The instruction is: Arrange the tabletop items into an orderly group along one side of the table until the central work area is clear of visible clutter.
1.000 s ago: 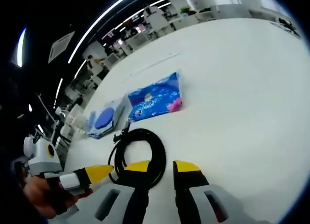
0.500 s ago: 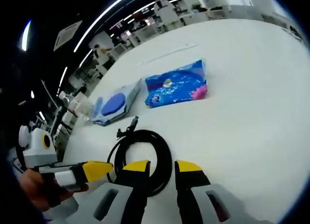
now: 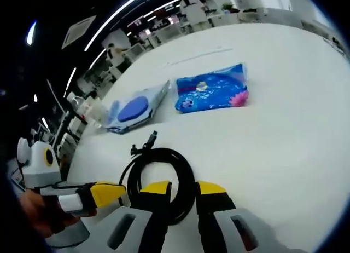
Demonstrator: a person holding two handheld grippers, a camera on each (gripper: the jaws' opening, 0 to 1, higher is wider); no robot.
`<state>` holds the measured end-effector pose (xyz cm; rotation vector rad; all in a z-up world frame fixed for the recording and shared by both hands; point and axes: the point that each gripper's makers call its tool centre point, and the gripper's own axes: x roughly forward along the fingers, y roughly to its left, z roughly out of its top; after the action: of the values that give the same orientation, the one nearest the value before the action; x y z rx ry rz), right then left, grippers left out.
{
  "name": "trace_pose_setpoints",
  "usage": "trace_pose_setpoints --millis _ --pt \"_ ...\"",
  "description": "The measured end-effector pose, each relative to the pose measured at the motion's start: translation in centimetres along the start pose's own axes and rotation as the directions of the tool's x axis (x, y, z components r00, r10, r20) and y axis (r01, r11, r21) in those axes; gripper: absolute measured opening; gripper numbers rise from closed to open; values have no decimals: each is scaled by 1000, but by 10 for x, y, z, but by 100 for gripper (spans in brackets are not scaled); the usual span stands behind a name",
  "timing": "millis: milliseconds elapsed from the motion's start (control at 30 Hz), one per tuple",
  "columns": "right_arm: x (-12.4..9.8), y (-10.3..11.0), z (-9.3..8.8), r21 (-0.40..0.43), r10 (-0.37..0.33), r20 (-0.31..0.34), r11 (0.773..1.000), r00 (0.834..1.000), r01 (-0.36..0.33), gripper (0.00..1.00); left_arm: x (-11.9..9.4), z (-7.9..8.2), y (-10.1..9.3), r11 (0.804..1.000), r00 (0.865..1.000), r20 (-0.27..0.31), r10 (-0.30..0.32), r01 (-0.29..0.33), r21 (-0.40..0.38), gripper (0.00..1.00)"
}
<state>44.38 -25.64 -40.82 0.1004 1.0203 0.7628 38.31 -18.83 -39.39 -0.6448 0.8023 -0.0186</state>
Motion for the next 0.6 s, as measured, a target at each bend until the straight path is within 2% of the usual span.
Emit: trace_pose_setpoints --millis 167,367,500,600 --pt "0 11 -6 -10 -13 -7 1000 1000 13 12 -6 0 6 1000 1000 -5 3 -3 8 3" --pt "0 13 -9 11 -14 3 1000 1000 14 8 -13 -1 13 1000 1000 -7 12 -12 18 3" --pt "1 14 -9 -3 -20 6 1000 1000 20 6 -15 1 14 1000 1000 -5 15 -15 27 3" --pt "-2 19 -3 22 6 48 1000 999 -7 1 -16 4 11 999 1000 9 24 -24 36 3"
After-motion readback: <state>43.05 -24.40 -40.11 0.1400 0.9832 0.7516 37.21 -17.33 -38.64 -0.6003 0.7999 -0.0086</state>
